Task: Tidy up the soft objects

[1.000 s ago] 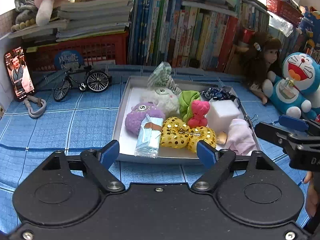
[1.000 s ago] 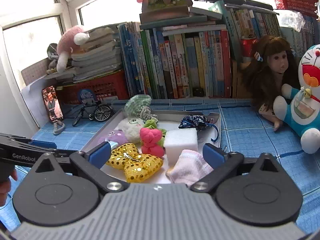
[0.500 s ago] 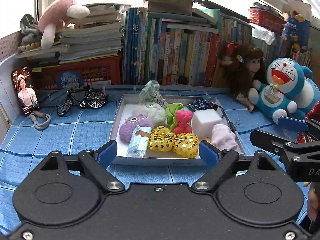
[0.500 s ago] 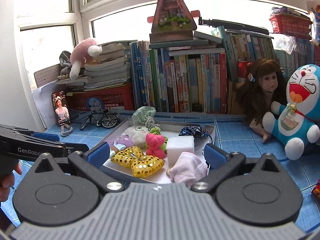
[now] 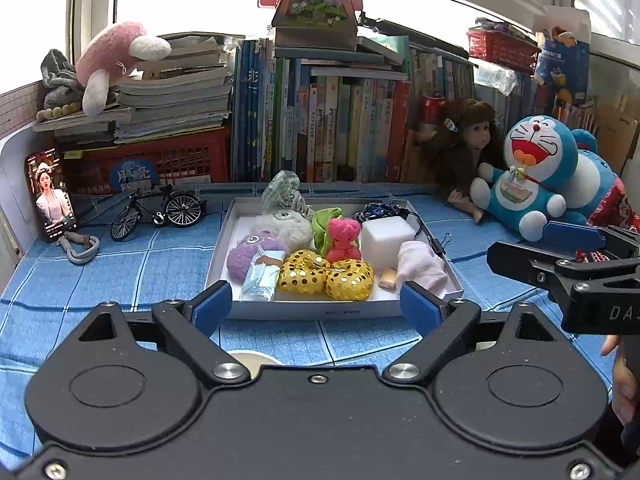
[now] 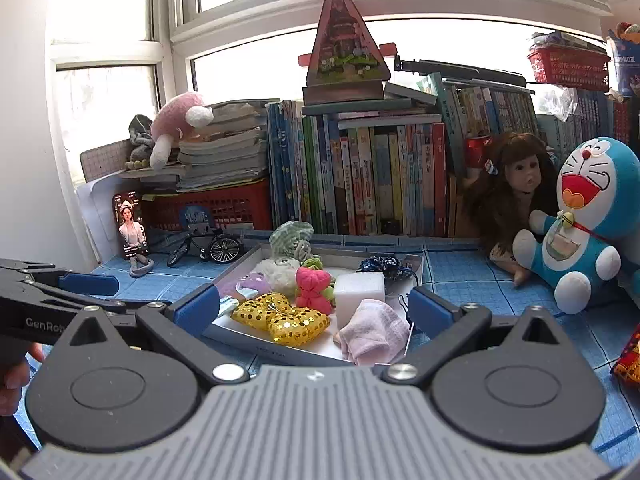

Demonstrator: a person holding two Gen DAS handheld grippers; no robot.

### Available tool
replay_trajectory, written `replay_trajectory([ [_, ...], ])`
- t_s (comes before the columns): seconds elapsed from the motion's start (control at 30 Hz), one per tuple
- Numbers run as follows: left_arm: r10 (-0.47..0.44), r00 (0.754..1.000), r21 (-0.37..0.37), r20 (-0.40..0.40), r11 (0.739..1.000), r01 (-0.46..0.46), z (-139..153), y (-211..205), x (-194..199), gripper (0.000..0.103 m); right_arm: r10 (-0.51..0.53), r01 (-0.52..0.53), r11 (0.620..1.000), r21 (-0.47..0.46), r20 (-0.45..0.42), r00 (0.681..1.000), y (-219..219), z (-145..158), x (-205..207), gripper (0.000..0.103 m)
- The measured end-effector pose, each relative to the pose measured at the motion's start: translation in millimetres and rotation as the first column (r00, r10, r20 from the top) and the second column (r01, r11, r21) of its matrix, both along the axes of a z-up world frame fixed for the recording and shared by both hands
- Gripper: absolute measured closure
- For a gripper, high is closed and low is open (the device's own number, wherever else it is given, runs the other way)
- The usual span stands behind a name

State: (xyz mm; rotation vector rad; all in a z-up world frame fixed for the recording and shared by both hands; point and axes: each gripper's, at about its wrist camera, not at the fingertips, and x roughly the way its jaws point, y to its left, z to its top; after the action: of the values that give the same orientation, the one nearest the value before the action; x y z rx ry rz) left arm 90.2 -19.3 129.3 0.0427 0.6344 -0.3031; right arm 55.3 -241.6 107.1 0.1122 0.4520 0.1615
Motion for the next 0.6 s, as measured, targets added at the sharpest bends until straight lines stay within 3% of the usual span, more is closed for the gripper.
replay_trajectory([
  [0.6,0.014,0.993,-0.028,0.114,1.0,-0.011,-18.0,18.5,-57.6,0.009,-0.044,0.048,0.998,-0.044,0.092,0.995,13.4,-13.1,-42.0,0.0],
])
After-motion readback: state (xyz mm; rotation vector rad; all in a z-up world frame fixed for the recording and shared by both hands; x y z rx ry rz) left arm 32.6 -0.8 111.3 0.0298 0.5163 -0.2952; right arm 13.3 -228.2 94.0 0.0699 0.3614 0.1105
